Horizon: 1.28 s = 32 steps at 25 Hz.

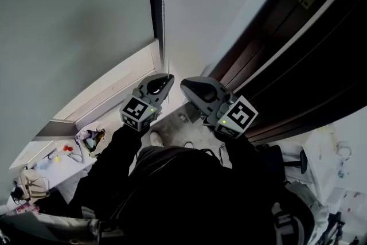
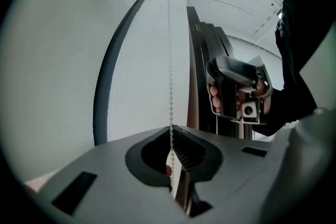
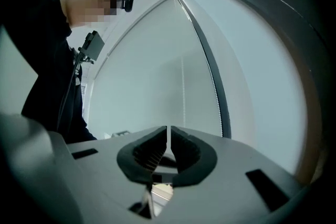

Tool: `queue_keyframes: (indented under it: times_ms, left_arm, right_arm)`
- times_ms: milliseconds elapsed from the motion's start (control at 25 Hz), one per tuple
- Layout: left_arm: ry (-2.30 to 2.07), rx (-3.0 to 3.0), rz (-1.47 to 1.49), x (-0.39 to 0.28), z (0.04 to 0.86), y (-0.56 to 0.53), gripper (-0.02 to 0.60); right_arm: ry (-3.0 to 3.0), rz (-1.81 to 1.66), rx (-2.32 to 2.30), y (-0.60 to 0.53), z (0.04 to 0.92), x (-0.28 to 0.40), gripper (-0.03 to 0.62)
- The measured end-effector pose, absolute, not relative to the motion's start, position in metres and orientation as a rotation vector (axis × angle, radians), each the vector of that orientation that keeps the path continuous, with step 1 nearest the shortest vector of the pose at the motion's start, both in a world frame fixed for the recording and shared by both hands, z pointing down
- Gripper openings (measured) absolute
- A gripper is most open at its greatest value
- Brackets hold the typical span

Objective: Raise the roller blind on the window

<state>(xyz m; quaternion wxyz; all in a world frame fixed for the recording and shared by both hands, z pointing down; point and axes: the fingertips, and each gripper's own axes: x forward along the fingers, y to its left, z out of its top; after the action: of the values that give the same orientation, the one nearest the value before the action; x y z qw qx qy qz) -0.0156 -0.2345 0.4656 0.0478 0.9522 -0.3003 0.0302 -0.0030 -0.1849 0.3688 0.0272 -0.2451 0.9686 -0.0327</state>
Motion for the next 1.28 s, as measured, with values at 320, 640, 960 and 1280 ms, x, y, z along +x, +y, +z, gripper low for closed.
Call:
queue_keyframes:
  times_ms: [320, 640, 960, 1280]
  left_arm:
    - [-0.864, 2.909, -0.058, -0.007, 0.476, -0.188, 0.016]
    - [-0.874, 2.886, -0.005, -0.014, 0.510, -0.168, 0.016]
    - [-0.930, 2.867, 0.016, -0.030, 0.524, -0.163, 0.015]
    - [-0.904, 2.793, 0.212, -0.038, 0.592, -0.148, 0.015]
  right_arm:
    - [3.020, -0.134, -0.513, -0.196, 0.325, -0.029, 0.184]
    - [3.018, -0.110, -0.359, -0.202, 0.278, -0.046, 0.184]
    - [3.072, -0.096, -0.230, -0.193, 0.252, -0.057, 0.064]
    - [3.173, -0.072, -0.230, -0.193, 0.261, -0.066, 0.015]
